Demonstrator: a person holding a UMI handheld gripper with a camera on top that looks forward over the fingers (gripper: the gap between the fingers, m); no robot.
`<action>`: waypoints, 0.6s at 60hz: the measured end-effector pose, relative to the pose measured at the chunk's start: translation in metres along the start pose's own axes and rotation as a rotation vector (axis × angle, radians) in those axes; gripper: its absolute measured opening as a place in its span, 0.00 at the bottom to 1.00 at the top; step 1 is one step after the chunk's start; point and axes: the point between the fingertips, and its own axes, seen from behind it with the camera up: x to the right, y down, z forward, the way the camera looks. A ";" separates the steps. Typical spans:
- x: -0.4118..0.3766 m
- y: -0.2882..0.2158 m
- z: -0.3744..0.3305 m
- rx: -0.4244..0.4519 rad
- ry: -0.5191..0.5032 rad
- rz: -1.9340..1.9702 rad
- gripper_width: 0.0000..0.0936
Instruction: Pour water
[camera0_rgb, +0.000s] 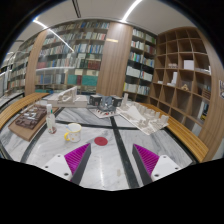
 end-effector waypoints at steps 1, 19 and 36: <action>0.000 0.001 0.000 -0.002 -0.001 -0.001 0.91; -0.083 0.062 0.018 -0.082 -0.089 -0.013 0.91; -0.251 0.072 0.062 -0.055 -0.280 -0.021 0.91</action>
